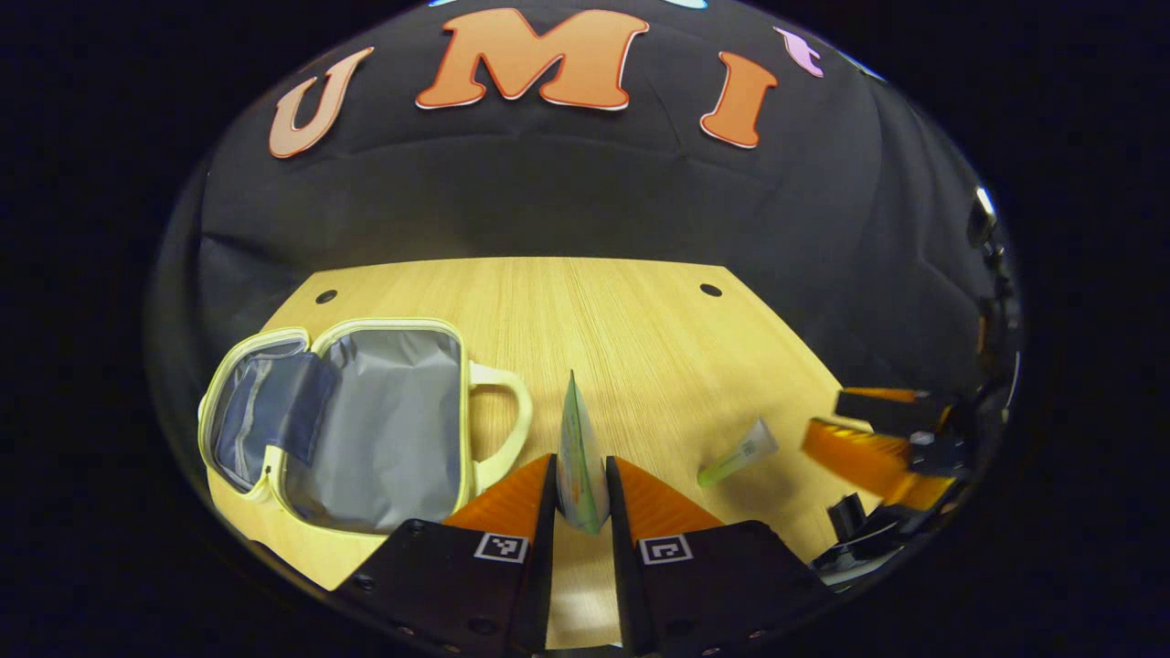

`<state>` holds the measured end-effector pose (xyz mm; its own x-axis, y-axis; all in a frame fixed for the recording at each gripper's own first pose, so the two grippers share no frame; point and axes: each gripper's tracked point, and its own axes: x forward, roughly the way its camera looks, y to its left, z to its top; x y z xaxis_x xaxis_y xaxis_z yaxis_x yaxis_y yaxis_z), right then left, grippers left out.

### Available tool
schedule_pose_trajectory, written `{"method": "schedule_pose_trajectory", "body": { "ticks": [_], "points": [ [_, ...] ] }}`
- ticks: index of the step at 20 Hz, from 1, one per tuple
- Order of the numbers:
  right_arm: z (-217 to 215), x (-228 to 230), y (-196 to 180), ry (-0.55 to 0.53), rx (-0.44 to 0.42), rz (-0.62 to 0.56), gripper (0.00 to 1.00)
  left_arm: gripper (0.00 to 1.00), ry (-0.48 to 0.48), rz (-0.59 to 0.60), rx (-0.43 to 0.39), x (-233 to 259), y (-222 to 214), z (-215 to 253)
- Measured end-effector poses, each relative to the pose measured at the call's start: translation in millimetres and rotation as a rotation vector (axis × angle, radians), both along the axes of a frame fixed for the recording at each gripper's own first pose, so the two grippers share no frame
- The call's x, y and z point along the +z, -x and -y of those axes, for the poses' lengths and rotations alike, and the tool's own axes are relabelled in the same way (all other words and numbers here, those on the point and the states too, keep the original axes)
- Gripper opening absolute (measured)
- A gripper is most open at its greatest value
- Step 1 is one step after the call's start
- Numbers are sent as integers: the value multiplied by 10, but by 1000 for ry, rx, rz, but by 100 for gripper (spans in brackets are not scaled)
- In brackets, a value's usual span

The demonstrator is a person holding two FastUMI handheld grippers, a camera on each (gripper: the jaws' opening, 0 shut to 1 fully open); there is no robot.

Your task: First open the suitcase, pack the skin care products into it, and then close the suitcase.

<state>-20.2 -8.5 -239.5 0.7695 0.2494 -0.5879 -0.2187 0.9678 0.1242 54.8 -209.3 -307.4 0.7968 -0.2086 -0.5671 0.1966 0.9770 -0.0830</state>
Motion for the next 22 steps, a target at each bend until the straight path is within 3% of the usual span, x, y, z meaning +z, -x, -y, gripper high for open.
{"method": "schedule_pose_trajectory", "body": {
  "ticks": [5,7,11,12,15,16,17,22],
  "points": [
    [-9,-720,-3,28,-8,-155,93,30,-5,12,47,206,223,-415],
    [-40,-832,8,48,-1,-187,90,30,-6,3,50,208,253,-584],
    [-87,-875,-103,39,-64,-199,80,30,8,-18,21,202,217,-842],
    [-106,-908,-119,42,-76,-207,68,30,9,-21,17,200,217,-899],
    [-115,-978,-120,60,-100,-236,55,29,14,-28,10,179,159,-1050],
    [-120,-995,-160,63,-113,-232,32,30,18,-33,10,153,159,-1103],
    [-122,-931,-139,64,-116,-231,27,29,22,-40,7,156,160,-1147],
    [-380,-539,-59,25,-82,-226,29,30,9,-123,-17,259,176,-1538]
  ]
}}
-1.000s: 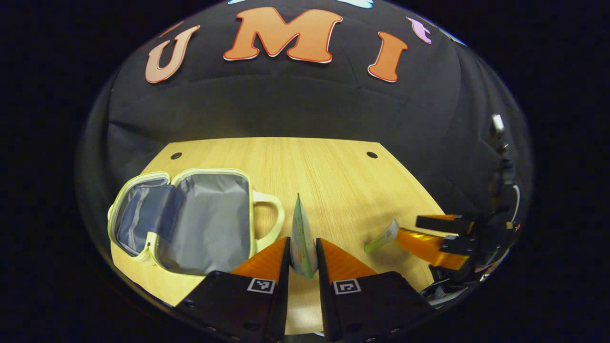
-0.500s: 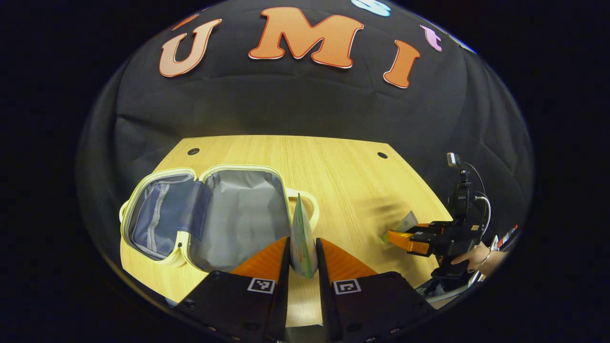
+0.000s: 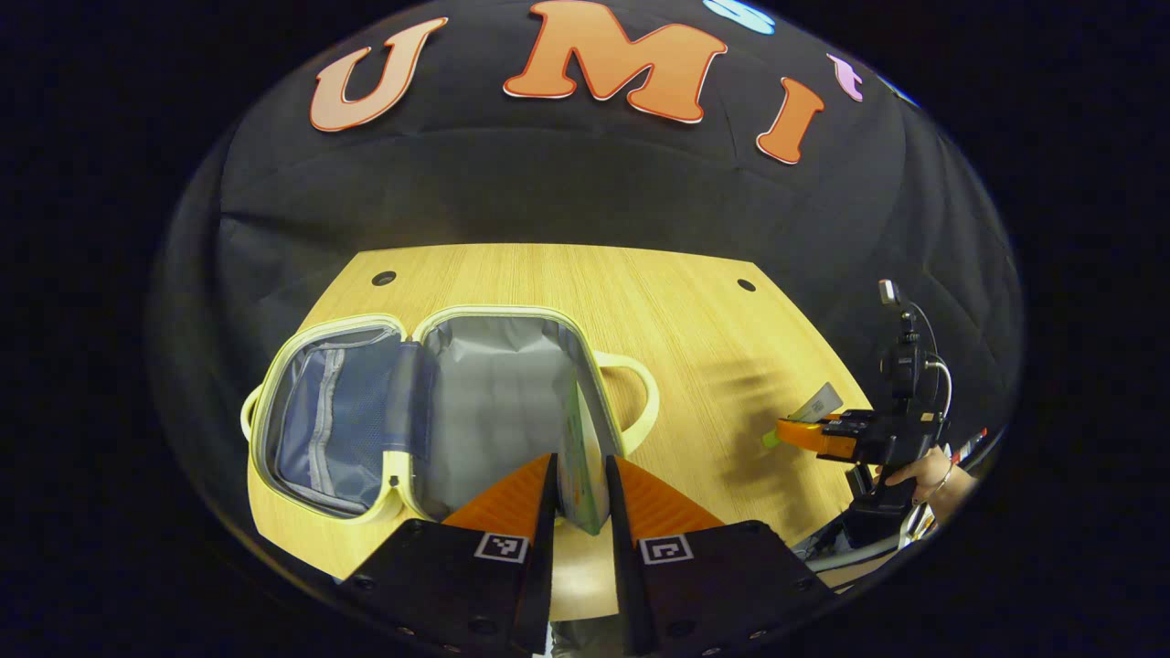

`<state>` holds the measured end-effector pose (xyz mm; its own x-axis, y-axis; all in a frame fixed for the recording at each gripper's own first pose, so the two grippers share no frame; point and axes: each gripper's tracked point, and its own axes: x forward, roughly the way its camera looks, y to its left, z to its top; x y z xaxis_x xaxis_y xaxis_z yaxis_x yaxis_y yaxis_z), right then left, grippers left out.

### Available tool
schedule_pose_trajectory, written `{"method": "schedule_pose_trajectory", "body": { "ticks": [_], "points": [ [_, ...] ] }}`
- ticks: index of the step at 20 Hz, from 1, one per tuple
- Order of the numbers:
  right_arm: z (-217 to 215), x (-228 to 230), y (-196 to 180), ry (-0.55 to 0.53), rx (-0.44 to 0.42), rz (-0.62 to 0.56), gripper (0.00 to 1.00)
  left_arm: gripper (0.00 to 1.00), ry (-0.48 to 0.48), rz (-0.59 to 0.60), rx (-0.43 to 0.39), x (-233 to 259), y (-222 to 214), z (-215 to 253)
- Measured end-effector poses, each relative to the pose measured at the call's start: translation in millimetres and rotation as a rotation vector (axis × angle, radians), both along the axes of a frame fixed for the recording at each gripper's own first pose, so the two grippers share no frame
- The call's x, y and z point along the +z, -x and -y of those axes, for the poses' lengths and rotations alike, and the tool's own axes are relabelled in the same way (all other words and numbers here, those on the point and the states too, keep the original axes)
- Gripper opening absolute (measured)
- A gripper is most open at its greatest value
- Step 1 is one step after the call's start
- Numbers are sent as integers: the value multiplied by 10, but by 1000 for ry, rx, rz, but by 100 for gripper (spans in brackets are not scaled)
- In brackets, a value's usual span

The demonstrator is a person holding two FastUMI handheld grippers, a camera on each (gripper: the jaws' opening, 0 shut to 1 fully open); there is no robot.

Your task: First open the suitcase, pack the skin care products into it, and then close the suitcase.

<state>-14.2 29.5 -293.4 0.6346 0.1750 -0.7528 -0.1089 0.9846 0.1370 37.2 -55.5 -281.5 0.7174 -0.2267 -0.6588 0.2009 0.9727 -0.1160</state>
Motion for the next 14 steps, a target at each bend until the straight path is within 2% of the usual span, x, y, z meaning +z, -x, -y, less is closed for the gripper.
{"method": "schedule_pose_trajectory", "body": {
  "ticks": [2,5,7,10,14],
  "points": [
    [-153,185,15,-43,2,7,29,30,14,-90,-21,35,-10,-180],
    [-415,376,44,-141,-38,-13,29,30,37,-212,-80,67,-189,-403],
    [-591,479,84,-190,-44,-12,29,30,22,-288,-141,-9,-338,-491],
    [-695,576,159,-194,-48,-13,29,30,-48,-427,-180,-219,-589,-671],
    [-815,568,298,-198,-81,-42,29,30,-62,-569,-178,-625,-863,-744]
  ]
}}
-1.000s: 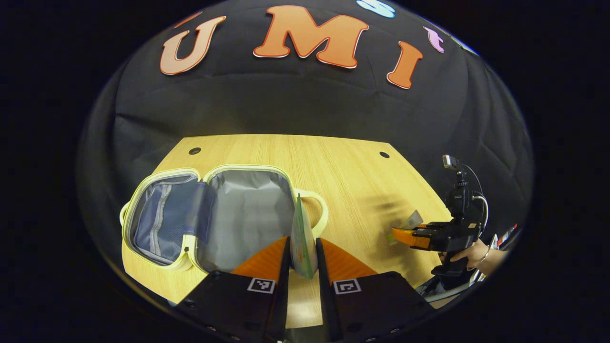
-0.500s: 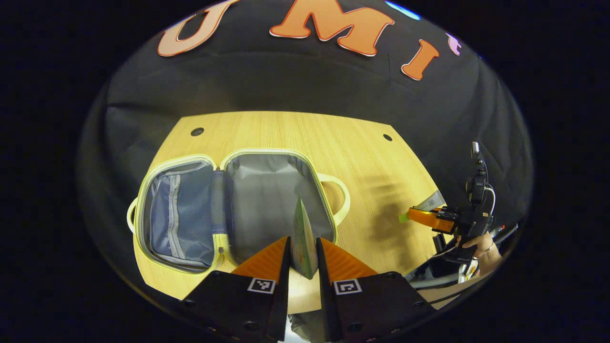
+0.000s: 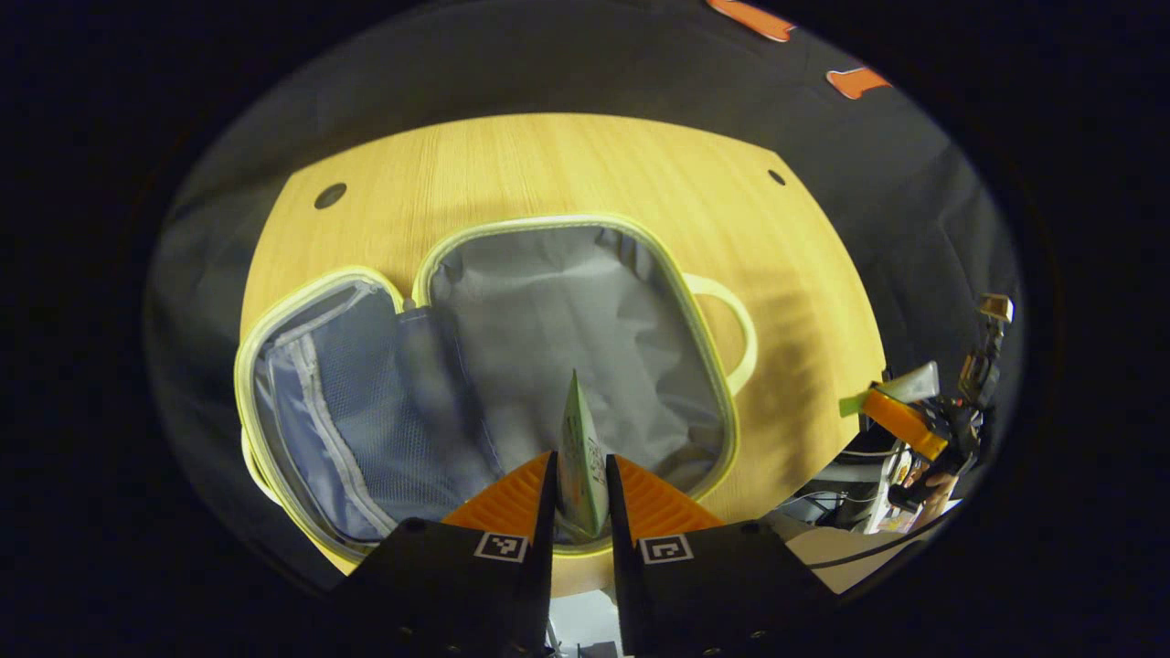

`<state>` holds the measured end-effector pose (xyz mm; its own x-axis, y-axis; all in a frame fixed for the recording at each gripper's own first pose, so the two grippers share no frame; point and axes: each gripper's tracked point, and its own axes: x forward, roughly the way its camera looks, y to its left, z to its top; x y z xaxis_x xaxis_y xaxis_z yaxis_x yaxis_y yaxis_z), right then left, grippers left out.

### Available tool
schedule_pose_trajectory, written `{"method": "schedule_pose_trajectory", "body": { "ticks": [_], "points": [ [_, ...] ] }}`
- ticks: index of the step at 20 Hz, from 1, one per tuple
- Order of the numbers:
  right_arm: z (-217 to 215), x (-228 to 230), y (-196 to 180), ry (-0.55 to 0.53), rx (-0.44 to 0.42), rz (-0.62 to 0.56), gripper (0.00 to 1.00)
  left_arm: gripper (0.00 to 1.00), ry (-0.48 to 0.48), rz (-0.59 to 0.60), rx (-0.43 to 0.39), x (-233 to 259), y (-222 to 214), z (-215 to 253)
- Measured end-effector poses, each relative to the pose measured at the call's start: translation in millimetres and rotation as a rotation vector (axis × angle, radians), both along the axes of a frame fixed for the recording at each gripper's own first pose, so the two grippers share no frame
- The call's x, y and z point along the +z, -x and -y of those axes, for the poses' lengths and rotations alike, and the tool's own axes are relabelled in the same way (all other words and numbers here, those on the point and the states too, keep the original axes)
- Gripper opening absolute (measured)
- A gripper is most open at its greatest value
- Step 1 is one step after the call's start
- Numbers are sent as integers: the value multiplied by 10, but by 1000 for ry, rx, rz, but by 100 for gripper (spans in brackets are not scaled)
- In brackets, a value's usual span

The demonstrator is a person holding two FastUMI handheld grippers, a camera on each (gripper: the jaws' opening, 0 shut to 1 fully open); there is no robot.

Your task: First open the suitcase, pack the skin care products into it, and then close the suitcase.

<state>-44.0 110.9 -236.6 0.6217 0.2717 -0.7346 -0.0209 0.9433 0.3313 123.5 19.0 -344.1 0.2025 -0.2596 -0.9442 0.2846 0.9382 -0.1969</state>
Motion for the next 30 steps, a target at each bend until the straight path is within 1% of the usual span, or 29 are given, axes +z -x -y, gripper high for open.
{"method": "schedule_pose_trajectory", "body": {
  "ticks": [2,4,7,8,9,10,12,13,14,17,19,21,23,26,27,28,30],
  "points": [
    [-25,-18,54,5,-14,-13,29,30,-15,-42,6,-201,-110,-23],
    [-43,-8,89,7,-26,-22,29,30,-42,-55,6,-337,-158,-64],
    [-84,-5,119,4,-30,-40,29,30,-94,-36,-23,-419,-215,-137],
    [-99,3,120,1,-31,-42,29,30,-100,-24,-35,-409,-218,-133],
    [-114,22,109,-1,-34,-42,29,31,-88,-17,-43,-388,-215,-101],
    [-131,35,113,-2,-31,-41,29,32,-96,1,-44,-359,-237,-120],
    [-172,49,95,9,-13,-36,29,76,-70,38,-52,-227,-228,-78],
    [-205,67,97,13,6,-35,29,99,-71,65,-58,-174,-217,-82],
    [-218,100,85,16,21,-30,29,97,-60,91,-62,-131,-212,-64],
    [-269,215,6,17,57,-24,29,98,0,165,-38,91,-36,-69],
    [-355,351,-84,3,88,-13,29,98,64,207,1,237,144,-92],
    [-474,461,-157,7,145,-11,29,98,122,242,50,329,282,-163],
    [-664,586,-228,32,224,-2,29,98,153,296,130,368,345,-320],
    [-1143,784,-286,1,345,-17,29,98,190,369,257,456,430,-593],
    [-1284,811,-313,4,386,-24,29,98,194,389,311,486,472,-751],
    [-1432,788,-363,12,426,-36,29,98,197,402,363,508,517,-914],
    [-1679,698,-438,27,466,-60,29,98,199,414,459,603,666,-1241]
  ]
}}
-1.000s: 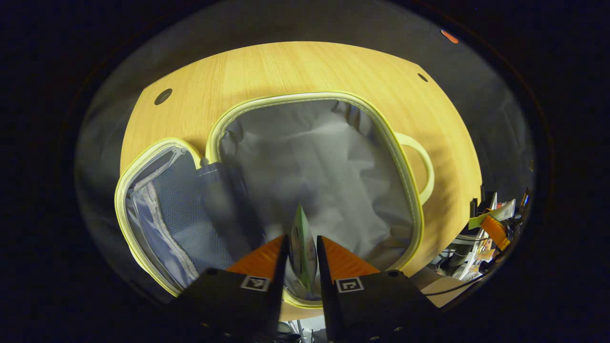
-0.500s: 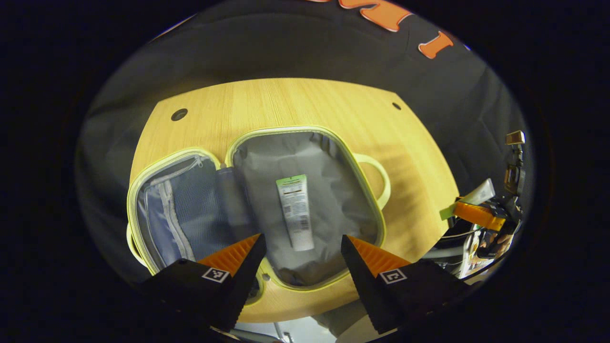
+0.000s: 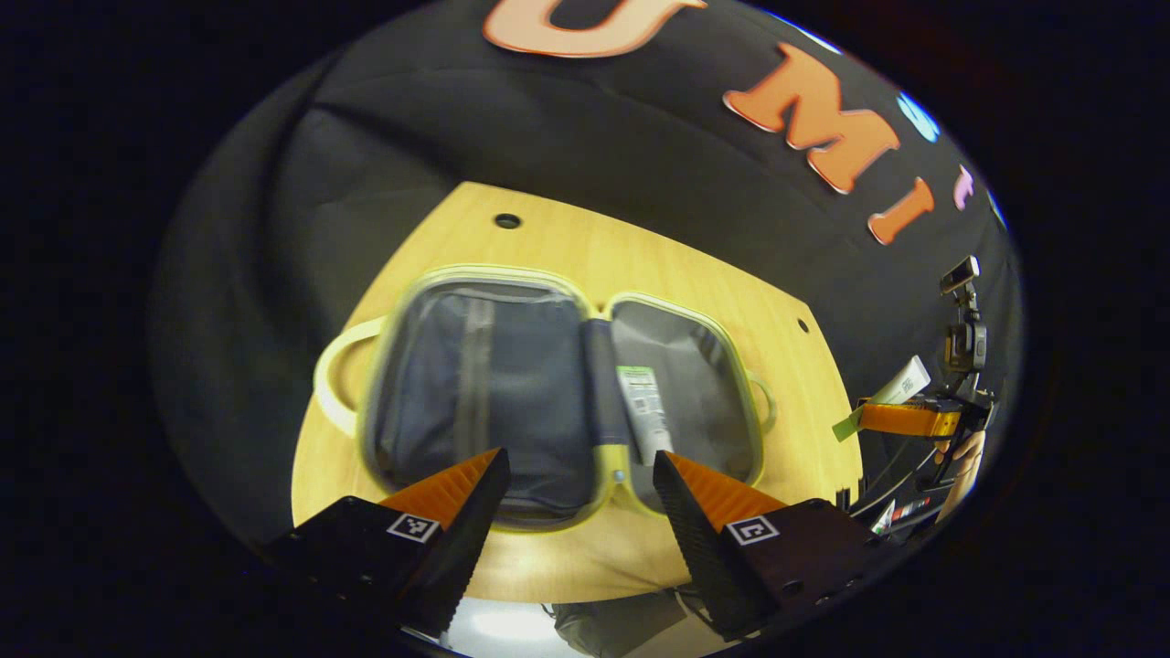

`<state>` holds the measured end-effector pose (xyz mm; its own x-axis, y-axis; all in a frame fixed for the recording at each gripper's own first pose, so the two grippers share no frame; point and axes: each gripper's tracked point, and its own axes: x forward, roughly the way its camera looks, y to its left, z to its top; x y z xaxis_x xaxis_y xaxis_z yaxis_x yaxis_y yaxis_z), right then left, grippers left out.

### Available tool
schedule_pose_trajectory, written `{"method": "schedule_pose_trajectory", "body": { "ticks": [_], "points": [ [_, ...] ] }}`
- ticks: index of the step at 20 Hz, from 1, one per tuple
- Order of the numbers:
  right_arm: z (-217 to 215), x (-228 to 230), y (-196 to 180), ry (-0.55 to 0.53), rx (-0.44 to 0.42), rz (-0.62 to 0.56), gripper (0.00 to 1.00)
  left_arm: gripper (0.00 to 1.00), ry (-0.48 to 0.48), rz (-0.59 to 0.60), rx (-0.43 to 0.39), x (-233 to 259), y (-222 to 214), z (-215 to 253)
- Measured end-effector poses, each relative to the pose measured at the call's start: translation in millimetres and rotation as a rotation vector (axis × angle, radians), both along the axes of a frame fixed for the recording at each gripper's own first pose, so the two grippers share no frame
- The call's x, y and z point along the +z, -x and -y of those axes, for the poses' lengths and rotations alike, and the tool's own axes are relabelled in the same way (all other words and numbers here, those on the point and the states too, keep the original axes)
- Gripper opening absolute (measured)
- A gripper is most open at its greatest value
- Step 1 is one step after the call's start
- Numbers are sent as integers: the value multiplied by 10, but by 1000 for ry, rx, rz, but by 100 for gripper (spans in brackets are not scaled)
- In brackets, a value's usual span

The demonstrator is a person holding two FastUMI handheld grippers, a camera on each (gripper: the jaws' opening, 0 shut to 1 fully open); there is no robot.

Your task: First open the suitcase, pack the skin care products into it, and then close the suitcase.

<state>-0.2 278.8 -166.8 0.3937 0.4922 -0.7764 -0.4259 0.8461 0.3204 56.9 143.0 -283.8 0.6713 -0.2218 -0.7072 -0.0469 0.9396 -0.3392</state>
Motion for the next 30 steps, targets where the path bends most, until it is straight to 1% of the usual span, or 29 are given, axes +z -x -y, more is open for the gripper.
{"method": "schedule_pose_trajectory", "body": {
  "ticks": [2,3,6,7,8,11,13,14,15,16,17,18,19,20,22,26,29,30],
  "points": [
    [-195,-143,-22,5,24,-48,29,98,14,1,76,122,254,-294],
    [-265,-261,-52,14,23,-82,29,98,18,0,109,157,362,-464],
    [-281,-671,-117,85,11,-171,29,98,15,-8,200,239,650,-821],
    [-271,-819,-107,112,16,-203,22,98,15,-15,225,176,723,-923],
    [-286,-947,-95,130,15,-227,29,98,19,-21,244,173,809,-1040],
    [-298,-1172,-154,171,-1,-255,29,98,29,-45,290,43,1008,-1227],
    [-310,-1193,-188,170,-18,-268,32,98,17,-57,323,5,1035,-1315],
    [-308,-1187,-217,163,-28,-262,36,98,16,-57,335,-7,1021,-1340],
    [-320,-1150,-246,152,-35,-252,29,98,19,-54,341,-9,992,-1354],
    [-340,-1114,-279,136,-39,-236,51,98,22,-48,345,-18,958,-1381],
    [-341,-1058,-301,122,-42,-216,59,98,25,-43,349,-28,924,-1393],
    [-338,-1006,-319,111,-42,-196,75,98,30,-37,352,-31,873,-1415],
    [-342,-945,-327,98,-39,-176,81,98,34,-30,352,-46,796,-1431],
    [-346,-880,-326,81,-32,-154,91,98,33,-28,349,-61,729,-1448],
    [-364,-779,-324,56,-20,-111,95,98,22,-25,339,-125,590,-1520],
    [-371,-584,-283,29,-28,-56,95,98,40,9,331,-182,189,-1796],
    [-379,-469,-273,11,-53,-29,95,98,52,7,356,-321,-93,-2050],
    [-385,-422,-265,1,-61,-23,95,98,71,3,362,-374,-182,-2111]
  ]
}}
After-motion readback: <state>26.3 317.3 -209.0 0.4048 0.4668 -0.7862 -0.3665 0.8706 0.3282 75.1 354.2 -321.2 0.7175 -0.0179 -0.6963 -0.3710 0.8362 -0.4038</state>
